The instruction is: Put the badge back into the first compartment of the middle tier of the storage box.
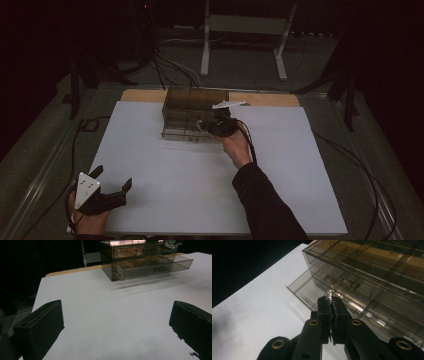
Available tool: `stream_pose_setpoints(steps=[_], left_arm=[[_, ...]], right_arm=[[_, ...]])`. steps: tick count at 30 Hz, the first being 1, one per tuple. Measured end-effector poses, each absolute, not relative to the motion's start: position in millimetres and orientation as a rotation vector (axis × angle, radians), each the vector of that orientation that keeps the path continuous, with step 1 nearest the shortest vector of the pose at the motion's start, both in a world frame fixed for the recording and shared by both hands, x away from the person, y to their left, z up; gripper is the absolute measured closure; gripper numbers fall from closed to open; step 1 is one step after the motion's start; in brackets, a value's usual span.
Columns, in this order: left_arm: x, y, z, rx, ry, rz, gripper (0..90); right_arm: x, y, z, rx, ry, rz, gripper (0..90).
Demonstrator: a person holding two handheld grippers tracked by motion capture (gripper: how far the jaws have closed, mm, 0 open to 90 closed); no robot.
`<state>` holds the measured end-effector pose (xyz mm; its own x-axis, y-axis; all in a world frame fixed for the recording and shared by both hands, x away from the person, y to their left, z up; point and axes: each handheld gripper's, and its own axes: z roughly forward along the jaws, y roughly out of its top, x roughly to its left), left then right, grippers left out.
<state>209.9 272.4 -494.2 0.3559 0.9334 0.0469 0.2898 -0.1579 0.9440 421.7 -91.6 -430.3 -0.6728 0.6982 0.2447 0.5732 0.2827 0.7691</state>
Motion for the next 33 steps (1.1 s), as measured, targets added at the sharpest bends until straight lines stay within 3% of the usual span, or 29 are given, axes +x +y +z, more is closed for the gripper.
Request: stream_pose_setpoints(steps=[33], left_arm=[[209.1,273.3,-493.7,1.653,1.106,0.841,0.4]], right_arm=[[433.2,-56.0,-435.1,1.187,2.419,1.359,87.3]])
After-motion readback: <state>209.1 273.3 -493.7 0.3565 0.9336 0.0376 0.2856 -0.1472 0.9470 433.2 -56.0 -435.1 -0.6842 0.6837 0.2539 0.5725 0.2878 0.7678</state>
